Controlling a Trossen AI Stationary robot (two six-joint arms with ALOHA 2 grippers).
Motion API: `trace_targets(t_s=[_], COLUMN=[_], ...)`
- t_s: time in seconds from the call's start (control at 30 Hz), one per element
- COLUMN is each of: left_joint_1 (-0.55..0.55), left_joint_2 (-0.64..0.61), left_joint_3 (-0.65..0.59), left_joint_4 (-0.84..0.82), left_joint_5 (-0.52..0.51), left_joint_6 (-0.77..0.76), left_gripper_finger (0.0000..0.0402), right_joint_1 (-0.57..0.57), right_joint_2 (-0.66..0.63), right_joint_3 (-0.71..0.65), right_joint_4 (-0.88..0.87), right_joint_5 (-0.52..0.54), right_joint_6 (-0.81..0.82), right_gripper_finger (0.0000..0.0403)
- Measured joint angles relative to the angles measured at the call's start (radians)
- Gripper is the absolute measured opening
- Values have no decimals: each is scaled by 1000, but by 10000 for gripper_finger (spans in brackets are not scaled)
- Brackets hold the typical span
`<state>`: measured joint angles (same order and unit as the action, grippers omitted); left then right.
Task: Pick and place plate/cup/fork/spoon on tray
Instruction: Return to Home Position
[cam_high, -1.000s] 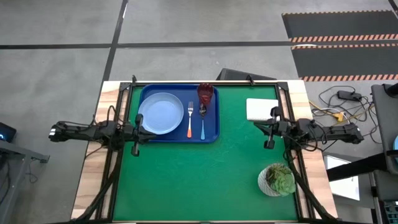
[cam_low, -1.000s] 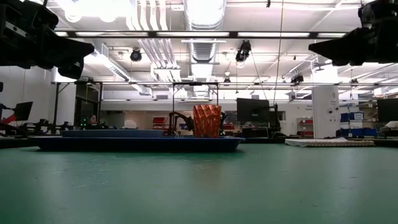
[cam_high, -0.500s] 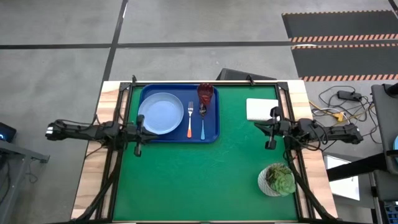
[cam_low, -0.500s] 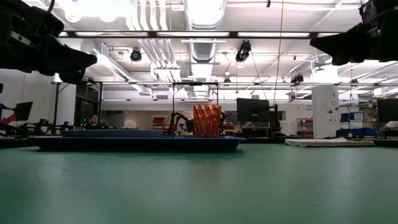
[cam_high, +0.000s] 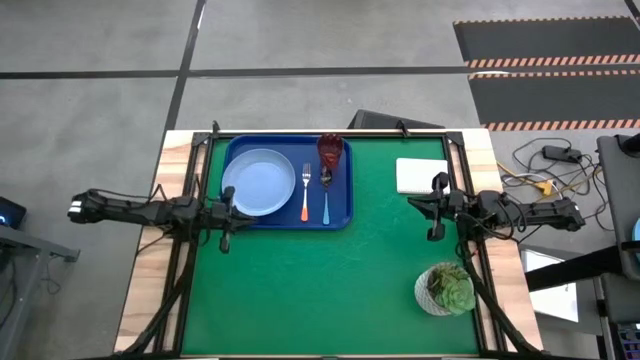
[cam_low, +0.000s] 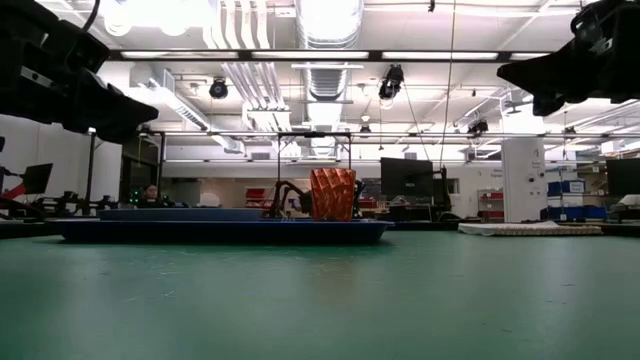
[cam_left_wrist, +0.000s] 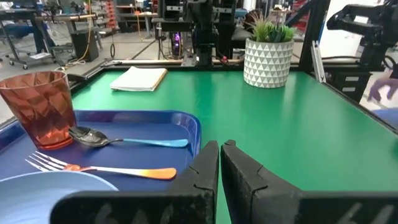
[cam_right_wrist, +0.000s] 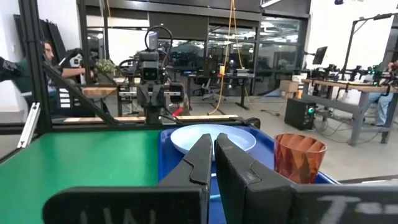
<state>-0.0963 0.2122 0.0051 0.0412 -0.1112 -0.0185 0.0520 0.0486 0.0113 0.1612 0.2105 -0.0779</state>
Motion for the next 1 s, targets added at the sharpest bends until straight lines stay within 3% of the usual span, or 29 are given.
trace_targets(t_s=[1.0], left_joint_1=[0], left_joint_2=[152], left_joint_3=[-1], left_joint_4=[3], left_joint_5=[1], left_joint_6=[0], left_gripper_finger=[0], right_joint_1=[0], right_joint_2=[0], right_joint_3=[-1], right_joint_4=[0], right_joint_5=[0], right_joint_6=[-1], right_gripper_finger=[9])
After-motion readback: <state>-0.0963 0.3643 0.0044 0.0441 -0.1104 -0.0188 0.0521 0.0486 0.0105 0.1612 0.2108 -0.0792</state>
